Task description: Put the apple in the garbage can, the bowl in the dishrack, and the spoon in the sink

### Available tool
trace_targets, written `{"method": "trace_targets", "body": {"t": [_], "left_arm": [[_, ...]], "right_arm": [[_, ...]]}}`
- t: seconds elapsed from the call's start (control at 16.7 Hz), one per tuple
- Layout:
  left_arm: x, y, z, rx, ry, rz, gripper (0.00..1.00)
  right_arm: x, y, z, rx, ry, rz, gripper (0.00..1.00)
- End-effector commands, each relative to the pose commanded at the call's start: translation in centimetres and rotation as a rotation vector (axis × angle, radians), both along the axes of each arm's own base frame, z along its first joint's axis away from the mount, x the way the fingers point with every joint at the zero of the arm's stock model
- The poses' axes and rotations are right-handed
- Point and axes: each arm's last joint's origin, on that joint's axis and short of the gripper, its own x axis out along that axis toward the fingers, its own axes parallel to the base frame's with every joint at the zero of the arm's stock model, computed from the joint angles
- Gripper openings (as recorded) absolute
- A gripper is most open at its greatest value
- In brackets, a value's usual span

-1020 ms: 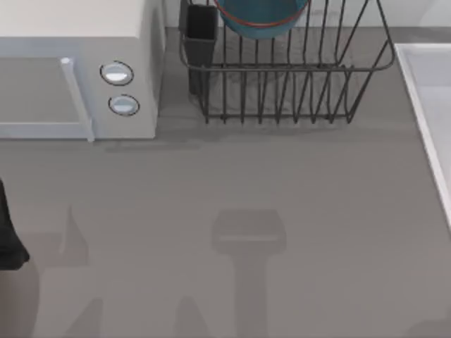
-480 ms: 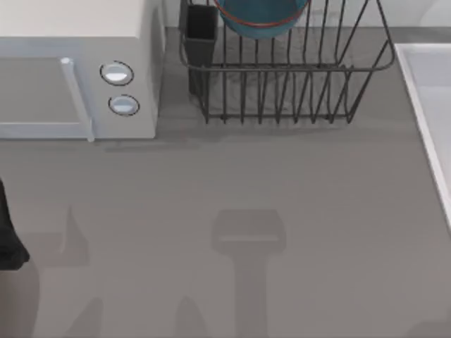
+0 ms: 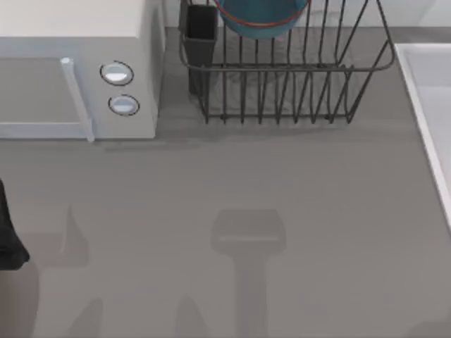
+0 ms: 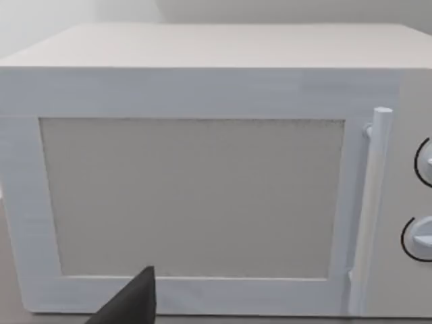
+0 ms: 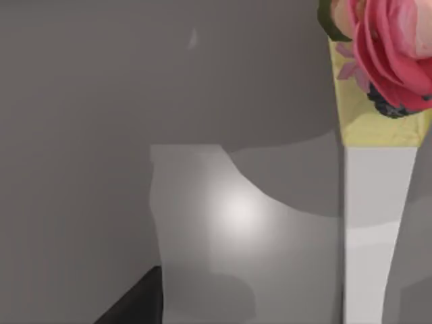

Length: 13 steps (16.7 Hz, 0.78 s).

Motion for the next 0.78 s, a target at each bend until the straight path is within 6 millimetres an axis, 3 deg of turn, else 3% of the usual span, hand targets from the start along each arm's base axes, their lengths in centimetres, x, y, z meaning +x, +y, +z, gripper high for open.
{"method": "trace_targets", "body": {"t": [0.12,0.54,0.6,0.78], "left_arm": [[0.0,0.0,0.0,0.000,0.000,0.000,1.00],[0.0,0.0,0.0,0.000,0.000,0.000,1.00],[0.0,0.0,0.0,0.000,0.000,0.000,1.00],[0.0,0.0,0.0,0.000,0.000,0.000,1.00]], "right_arm": [[0.0,0.0,0.0,0.000,0.000,0.000,0.00],[0.0,0.0,0.0,0.000,0.000,0.000,0.00],[0.1,-0.1,2.2,-0.004,-0.034,0.000,0.00],[0.4,-0.3,3.1,-0.005,-0.037,-0.001,0.00]]}}
